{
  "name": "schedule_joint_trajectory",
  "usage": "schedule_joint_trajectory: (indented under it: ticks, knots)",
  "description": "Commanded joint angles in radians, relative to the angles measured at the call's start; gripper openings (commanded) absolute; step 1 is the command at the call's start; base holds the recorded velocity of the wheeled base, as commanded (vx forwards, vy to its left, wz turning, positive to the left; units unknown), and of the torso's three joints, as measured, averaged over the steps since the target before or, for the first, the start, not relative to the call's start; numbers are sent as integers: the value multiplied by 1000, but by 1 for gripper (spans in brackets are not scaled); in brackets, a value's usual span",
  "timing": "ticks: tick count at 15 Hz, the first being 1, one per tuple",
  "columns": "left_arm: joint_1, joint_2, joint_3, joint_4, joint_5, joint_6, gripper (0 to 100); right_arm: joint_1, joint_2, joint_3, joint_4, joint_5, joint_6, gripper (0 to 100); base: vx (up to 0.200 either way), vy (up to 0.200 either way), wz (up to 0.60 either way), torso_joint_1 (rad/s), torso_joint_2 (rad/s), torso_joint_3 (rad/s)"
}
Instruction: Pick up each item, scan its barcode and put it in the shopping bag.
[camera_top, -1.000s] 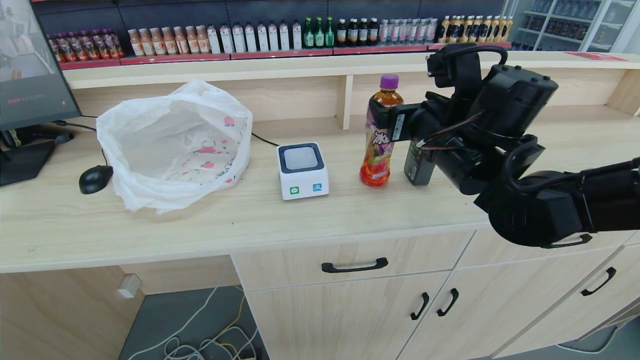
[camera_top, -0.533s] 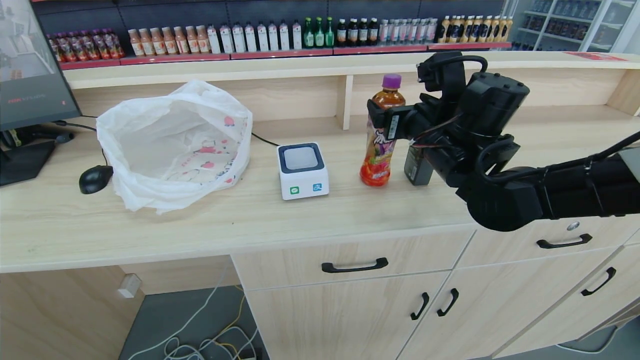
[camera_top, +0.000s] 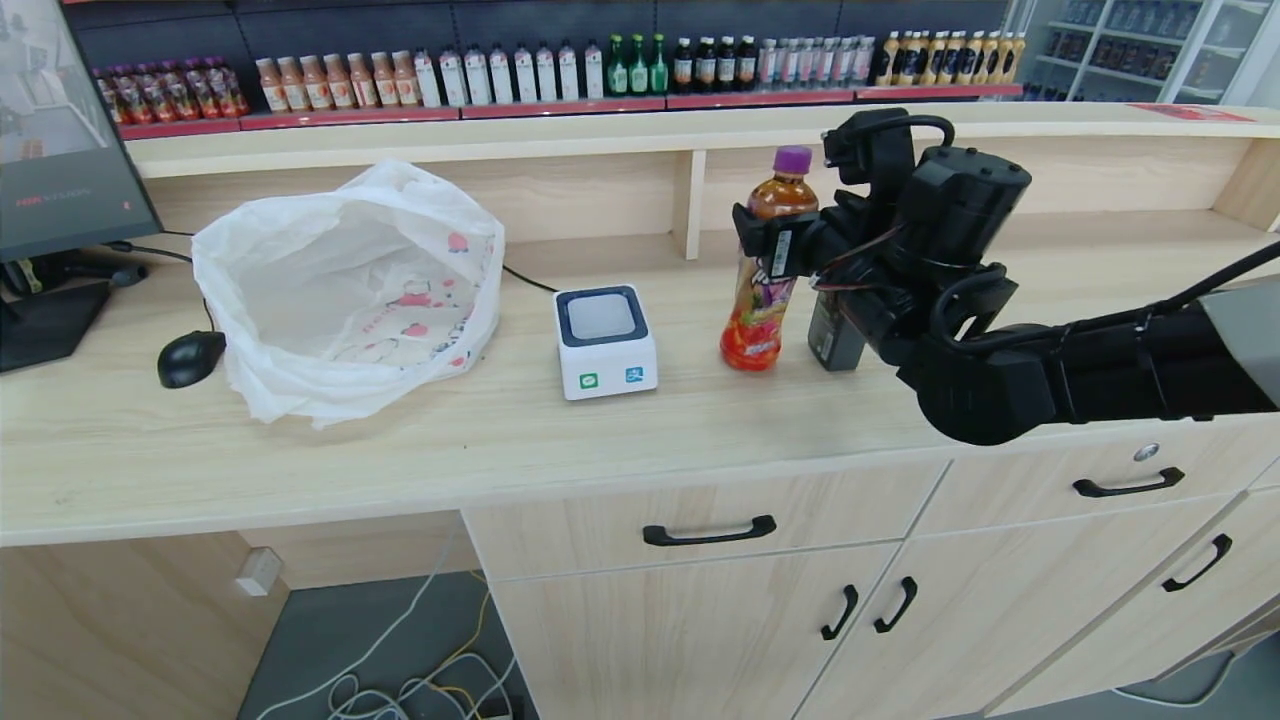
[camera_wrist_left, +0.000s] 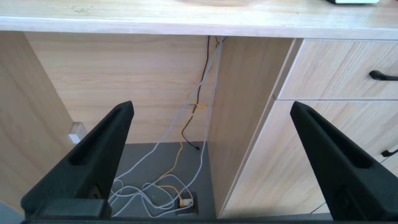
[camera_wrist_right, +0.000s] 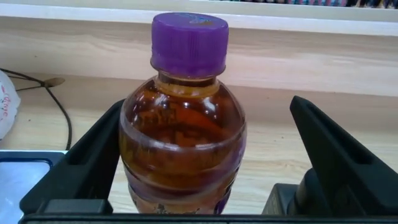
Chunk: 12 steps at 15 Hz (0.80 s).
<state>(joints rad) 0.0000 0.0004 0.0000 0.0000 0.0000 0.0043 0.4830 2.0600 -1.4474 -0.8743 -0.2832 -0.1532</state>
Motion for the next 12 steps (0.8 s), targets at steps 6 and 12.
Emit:
schedule_joint_trajectory:
  ticks: [6,12]
  knots:
    - [0,0,0,0,0,0,100,14,26,9,0,-1,0,100,0,0,0,0,0,0]
    - [0,0,0,0,0,0,100,40,51,12,-3,-2,4,100,0,0,0,0,0,0]
